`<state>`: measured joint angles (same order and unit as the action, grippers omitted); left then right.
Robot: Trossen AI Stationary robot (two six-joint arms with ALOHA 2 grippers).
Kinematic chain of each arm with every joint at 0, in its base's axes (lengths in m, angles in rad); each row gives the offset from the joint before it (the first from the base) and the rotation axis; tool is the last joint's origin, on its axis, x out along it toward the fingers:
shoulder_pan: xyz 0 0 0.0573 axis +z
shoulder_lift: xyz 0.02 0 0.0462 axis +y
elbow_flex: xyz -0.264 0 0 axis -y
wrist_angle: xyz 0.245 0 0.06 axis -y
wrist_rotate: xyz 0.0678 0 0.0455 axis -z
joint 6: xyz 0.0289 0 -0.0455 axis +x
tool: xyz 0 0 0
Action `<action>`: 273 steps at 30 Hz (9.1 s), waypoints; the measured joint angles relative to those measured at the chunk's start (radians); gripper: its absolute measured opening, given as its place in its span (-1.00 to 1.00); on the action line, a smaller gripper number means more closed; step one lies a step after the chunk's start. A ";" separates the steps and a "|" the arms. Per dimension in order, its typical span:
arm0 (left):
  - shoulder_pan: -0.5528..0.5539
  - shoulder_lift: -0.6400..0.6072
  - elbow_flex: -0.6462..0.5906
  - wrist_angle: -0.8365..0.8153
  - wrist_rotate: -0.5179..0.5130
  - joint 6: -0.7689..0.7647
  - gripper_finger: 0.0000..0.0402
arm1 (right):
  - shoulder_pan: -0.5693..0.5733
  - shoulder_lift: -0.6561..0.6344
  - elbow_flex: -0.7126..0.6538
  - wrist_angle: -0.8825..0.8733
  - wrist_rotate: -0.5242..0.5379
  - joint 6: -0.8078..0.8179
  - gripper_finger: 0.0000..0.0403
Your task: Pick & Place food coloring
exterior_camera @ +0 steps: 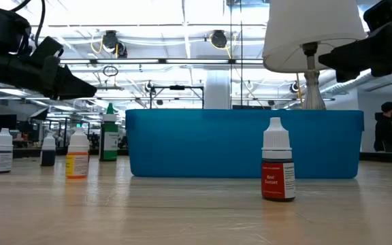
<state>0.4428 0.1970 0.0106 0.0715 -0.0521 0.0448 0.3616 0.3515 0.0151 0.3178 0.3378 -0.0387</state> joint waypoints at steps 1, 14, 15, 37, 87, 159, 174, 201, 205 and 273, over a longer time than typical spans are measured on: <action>0.000 0.000 0.000 0.000 0.000 0.000 0.12 | 0.000 0.000 0.000 0.000 0.000 0.000 -0.43; 0.000 0.000 0.000 0.000 0.000 0.000 0.12 | 0.000 0.000 0.000 0.066 -0.001 0.171 -0.43; 0.000 0.000 0.000 0.000 0.000 0.000 0.12 | 0.000 0.000 0.000 0.076 -0.002 0.234 -0.43; 0.000 0.001 0.000 0.001 0.000 0.000 0.12 | -0.039 0.309 0.672 -0.956 0.180 0.686 -0.17; 0.000 0.000 0.000 0.007 0.000 0.000 0.12 | 0.204 1.132 0.816 -1.222 -0.414 1.522 -0.04; 0.000 0.000 0.000 0.007 0.000 0.000 0.12 | 0.201 1.112 0.794 -1.182 -0.331 1.399 -0.73; 0.000 0.000 0.000 0.007 0.000 0.000 0.12 | 0.192 0.924 0.964 -1.132 0.019 1.192 -0.73; 0.000 0.000 0.000 0.007 0.000 0.000 0.12 | -0.183 1.529 1.611 -1.450 -0.237 0.451 -0.73; 0.000 0.000 0.000 0.007 0.000 0.000 0.12 | -0.206 1.509 1.479 -1.376 -0.239 0.472 -0.73; 0.000 0.000 0.000 0.007 0.000 0.000 0.12 | -0.635 0.948 0.856 -1.389 -0.056 0.696 0.09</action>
<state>0.4431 0.1967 0.0105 0.0787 -0.0525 0.0448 -0.2732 1.2995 0.8706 -1.0715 0.2820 0.6575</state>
